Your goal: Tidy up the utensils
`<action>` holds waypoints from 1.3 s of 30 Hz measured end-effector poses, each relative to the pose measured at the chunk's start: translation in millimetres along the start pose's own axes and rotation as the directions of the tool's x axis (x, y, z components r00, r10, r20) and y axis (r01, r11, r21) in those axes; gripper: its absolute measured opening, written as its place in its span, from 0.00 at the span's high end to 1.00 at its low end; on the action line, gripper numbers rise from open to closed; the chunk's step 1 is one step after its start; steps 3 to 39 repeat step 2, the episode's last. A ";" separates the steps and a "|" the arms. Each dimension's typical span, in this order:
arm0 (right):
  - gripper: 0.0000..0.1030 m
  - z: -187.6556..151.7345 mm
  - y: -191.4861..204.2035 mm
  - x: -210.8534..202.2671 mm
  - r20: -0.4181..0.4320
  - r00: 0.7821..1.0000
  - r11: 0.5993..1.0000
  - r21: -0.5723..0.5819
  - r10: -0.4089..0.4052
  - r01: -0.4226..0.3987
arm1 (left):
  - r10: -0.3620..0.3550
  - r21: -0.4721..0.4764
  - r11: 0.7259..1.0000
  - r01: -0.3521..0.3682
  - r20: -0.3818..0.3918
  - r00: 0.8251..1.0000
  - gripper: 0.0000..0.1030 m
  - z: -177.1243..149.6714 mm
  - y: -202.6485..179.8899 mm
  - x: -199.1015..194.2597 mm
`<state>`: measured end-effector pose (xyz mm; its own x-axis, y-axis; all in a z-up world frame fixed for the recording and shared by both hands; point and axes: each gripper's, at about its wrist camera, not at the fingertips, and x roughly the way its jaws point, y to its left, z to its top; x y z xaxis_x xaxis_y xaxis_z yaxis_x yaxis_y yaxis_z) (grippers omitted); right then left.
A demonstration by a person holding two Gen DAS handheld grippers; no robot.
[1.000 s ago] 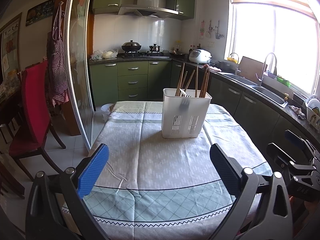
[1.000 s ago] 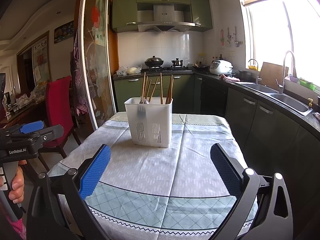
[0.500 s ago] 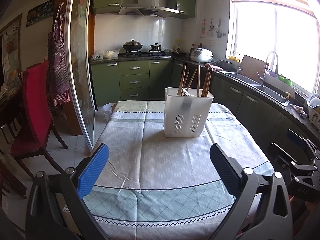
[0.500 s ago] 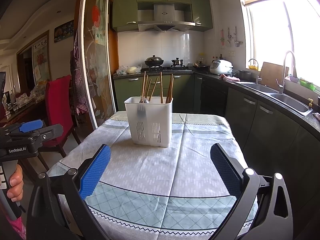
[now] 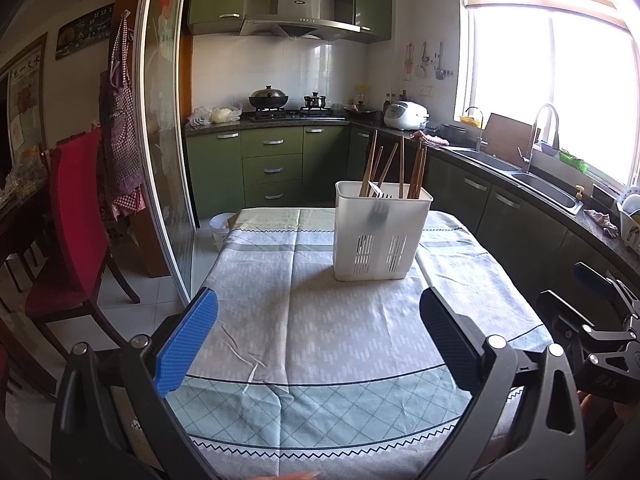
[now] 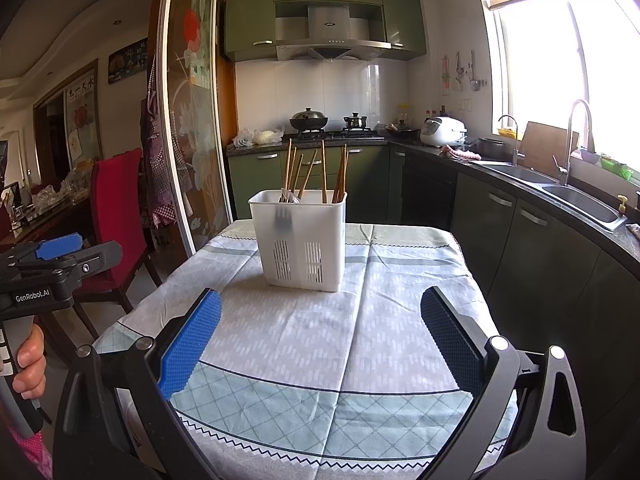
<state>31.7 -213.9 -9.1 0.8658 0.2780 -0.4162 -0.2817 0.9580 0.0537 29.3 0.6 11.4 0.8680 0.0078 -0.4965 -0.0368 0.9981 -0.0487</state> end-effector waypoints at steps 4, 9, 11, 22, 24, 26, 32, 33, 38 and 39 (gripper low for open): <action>0.04 -0.8 -1.4 1.6 -0.002 1.000 1.000 0.001 0.000 0.000 | 0.001 -0.006 1.000 -0.001 -0.007 1.000 0.07 -0.2 1.4 2.1; 0.04 -0.8 -1.4 1.6 -0.002 1.000 1.000 0.001 0.000 0.000 | 0.001 -0.006 1.000 -0.001 -0.007 1.000 0.07 -0.2 1.4 2.1; 0.04 -0.8 -1.4 1.6 -0.002 1.000 1.000 0.001 0.000 0.000 | 0.001 -0.006 1.000 -0.001 -0.007 1.000 0.07 -0.2 1.4 2.1; 0.04 -0.8 -1.4 1.6 -0.002 1.000 1.000 0.001 0.000 0.000 | 0.001 -0.006 1.000 -0.001 -0.007 1.000 0.07 -0.2 1.4 2.1; 0.04 -0.8 -1.4 1.6 -0.002 1.000 1.000 0.001 0.000 0.000 | 0.001 -0.006 1.000 -0.001 -0.007 1.000 0.07 -0.2 1.4 2.1; 0.04 -0.8 -1.4 1.6 -0.002 1.000 1.000 0.001 0.000 0.000 | 0.001 -0.006 1.000 -0.001 -0.007 1.000 0.07 -0.2 1.4 2.1; 0.04 -0.8 -1.4 1.6 -0.002 1.000 1.000 0.001 0.000 0.000 | 0.001 -0.006 1.000 -0.001 -0.007 1.000 0.07 -0.2 1.4 2.1; 0.04 -0.8 -1.4 1.6 -0.002 1.000 1.000 0.001 0.000 0.000 | 0.001 -0.006 1.000 -0.001 -0.007 1.000 0.07 -0.2 1.4 2.1; 0.04 -0.8 -1.4 1.6 -0.002 1.000 1.000 0.001 0.000 0.000 | 0.001 -0.006 1.000 -0.001 -0.007 1.000 0.07 -0.2 1.4 2.1; 0.04 -0.8 -1.4 1.6 -0.002 1.000 1.000 0.001 0.000 0.000 | 0.001 -0.006 1.000 -0.001 -0.007 1.000 0.07 -0.2 1.4 2.1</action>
